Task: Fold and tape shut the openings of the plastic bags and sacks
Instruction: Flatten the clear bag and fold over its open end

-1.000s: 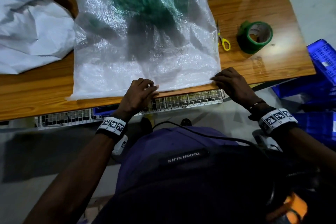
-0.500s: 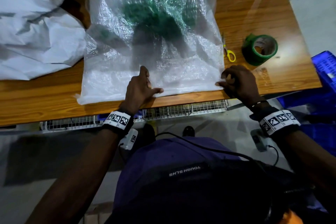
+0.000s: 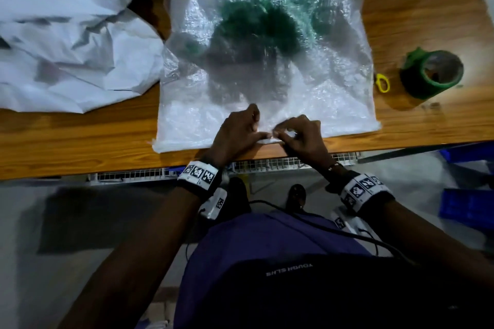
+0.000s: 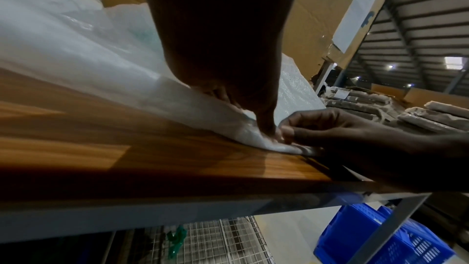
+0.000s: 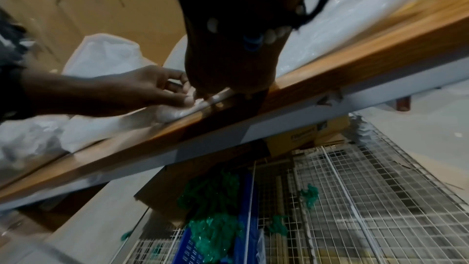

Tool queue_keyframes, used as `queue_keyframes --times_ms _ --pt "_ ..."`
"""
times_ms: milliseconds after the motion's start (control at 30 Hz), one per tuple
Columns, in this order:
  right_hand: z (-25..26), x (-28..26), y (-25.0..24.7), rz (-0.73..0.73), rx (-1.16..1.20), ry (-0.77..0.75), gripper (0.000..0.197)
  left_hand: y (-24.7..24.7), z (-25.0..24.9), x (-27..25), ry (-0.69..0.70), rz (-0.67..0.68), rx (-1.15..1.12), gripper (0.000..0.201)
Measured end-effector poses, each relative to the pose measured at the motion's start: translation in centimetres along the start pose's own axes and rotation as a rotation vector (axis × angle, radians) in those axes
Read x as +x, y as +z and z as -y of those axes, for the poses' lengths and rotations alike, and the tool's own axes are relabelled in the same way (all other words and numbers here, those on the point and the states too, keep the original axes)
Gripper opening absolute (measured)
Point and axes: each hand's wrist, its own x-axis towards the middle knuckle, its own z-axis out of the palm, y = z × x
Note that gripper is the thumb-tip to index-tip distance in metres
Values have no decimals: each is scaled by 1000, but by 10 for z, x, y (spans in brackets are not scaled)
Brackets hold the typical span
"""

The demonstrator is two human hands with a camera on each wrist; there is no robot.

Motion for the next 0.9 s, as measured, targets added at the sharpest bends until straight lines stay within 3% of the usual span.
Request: queue_keyframes --times_ms 67,167,300,433,467,600,767,833,900 --pt "-1 1 1 -27 14 5 5 -16 15 -20 105 22 -4 44" --pt "4 2 7 -59 -38 26 15 -42 57 -57 263 -24 199 36" --pt "8 6 13 -100 -103 84 24 -64 91 -81 343 -112 376 53" --pt "16 6 22 -66 -242 12 11 -56 99 -73 417 -182 472 40" --pt "19 5 28 -38 -273 -40 4 -54 100 -72 411 -186 486 37" --pt "20 -3 42 -62 -128 -46 19 -56 99 -74 347 -144 429 30" --pt "21 -3 35 -55 -85 -31 14 -65 104 -59 -64 -95 -140 20" --pt "26 -1 40 -58 -93 6 20 -69 104 -52 -160 -132 -175 40" --pt "31 4 51 -86 -141 65 26 -71 104 -49 -148 -169 -110 55"
